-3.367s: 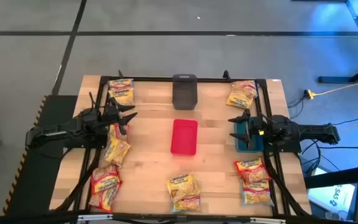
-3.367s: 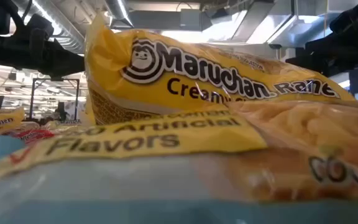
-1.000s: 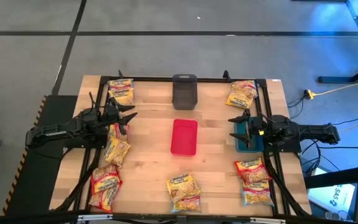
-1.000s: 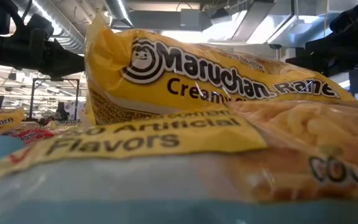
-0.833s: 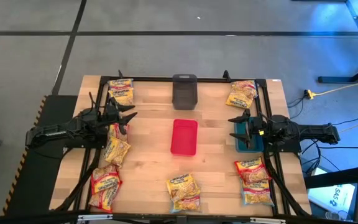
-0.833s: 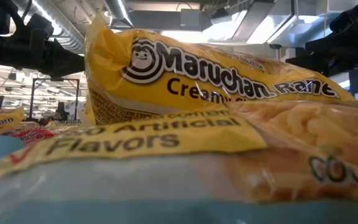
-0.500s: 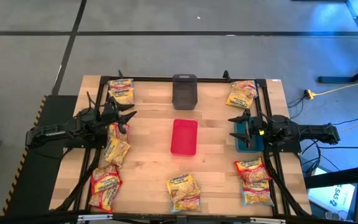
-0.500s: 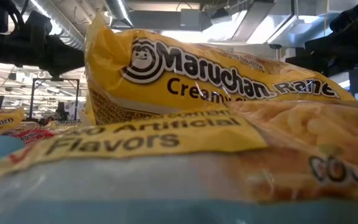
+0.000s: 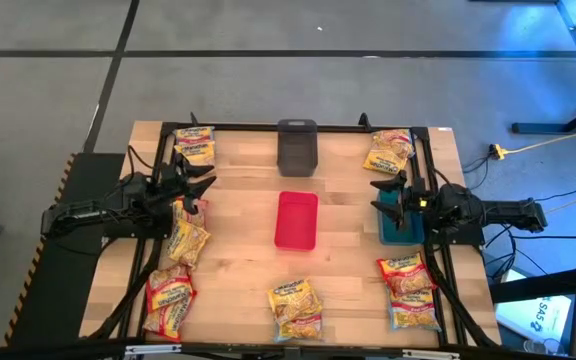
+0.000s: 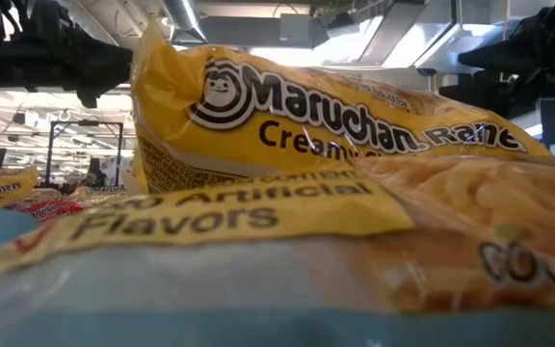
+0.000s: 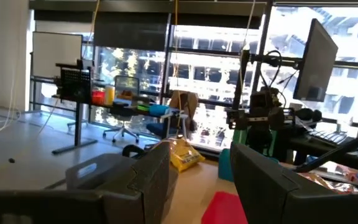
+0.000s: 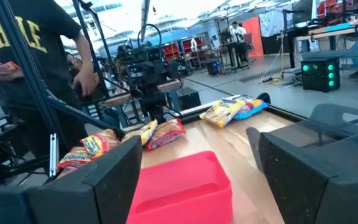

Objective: Sort Maruchan noodles
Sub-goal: Put the yellow noodle pack into the red bin

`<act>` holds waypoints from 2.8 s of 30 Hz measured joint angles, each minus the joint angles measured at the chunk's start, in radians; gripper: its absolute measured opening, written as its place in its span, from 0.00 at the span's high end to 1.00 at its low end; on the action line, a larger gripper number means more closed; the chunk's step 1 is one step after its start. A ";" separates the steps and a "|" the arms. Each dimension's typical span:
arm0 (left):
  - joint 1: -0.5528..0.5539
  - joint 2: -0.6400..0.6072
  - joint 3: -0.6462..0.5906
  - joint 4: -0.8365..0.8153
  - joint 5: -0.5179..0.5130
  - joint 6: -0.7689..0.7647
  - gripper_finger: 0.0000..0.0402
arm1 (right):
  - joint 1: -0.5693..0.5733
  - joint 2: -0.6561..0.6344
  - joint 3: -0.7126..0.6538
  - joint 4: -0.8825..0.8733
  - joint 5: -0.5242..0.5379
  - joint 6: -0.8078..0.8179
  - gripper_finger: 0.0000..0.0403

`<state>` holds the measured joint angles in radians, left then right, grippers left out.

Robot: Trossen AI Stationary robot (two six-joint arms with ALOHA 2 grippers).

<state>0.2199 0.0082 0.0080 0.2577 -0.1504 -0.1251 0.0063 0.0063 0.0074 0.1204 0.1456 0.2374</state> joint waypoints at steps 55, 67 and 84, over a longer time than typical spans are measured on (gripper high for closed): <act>-0.352 0.740 0.264 0.187 -0.025 -0.250 0.60 | 0.001 0.530 0.152 0.168 -0.155 0.154 0.27; -0.493 0.945 0.356 0.159 -0.076 -0.295 0.60 | 0.047 0.709 0.225 0.168 -0.245 0.201 0.27; -0.647 1.066 0.358 0.220 -0.206 -0.415 0.60 | 0.332 0.960 0.363 0.169 -0.031 0.210 0.27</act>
<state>-0.4272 1.0742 0.3656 0.4781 -0.3567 -0.5398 0.3386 0.9662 0.3704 0.2891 0.1143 0.4474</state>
